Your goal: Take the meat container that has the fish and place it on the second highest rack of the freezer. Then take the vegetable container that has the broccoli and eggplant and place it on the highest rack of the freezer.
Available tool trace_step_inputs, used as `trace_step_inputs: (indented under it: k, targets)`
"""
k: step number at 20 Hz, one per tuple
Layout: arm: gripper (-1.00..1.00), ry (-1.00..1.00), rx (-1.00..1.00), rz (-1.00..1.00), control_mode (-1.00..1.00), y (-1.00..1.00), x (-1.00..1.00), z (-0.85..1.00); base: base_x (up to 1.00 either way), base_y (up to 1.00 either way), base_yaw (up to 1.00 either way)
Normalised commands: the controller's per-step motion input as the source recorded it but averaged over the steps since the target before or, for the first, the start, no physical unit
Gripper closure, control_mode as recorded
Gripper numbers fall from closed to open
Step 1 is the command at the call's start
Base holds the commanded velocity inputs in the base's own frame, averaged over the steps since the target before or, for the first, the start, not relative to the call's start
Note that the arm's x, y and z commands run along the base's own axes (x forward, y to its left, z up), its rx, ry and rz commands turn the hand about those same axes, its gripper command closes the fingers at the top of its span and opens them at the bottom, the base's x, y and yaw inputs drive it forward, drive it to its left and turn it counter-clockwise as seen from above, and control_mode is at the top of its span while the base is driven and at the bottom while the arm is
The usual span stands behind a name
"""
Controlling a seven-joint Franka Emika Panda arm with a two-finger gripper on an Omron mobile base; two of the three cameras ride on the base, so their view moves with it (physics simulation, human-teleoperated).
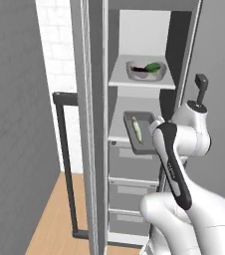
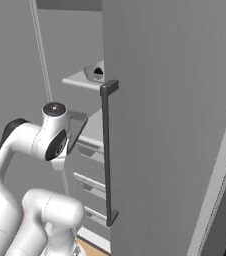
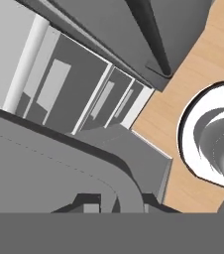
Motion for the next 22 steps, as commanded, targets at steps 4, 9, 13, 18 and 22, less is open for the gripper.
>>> trace_step_inputs:
  k: [4, 9, 13, 18, 22]
  targets:
    - [1.00, 0.00, 0.00, 0.00, 1.00, 0.00, 0.00, 0.00, 0.17, 0.23, -0.02]
    - [1.00, 0.00, 0.00, 0.00, -1.00, 0.00, 0.07, -0.05, 0.01, 0.00, 0.00]
    - [1.00, 0.00, -0.03, 0.00, -1.00, 0.00, 0.08, -0.10, 0.00, 0.00, 0.00]
    - [1.00, 0.00, -0.08, -0.01, -1.00, 0.00, 0.03, -0.01, 0.00, 0.00, 0.00]
    - [1.00, 0.00, -0.05, -0.07, -1.00, -0.06, 0.24, 0.00, 0.00, 0.00, 0.00]
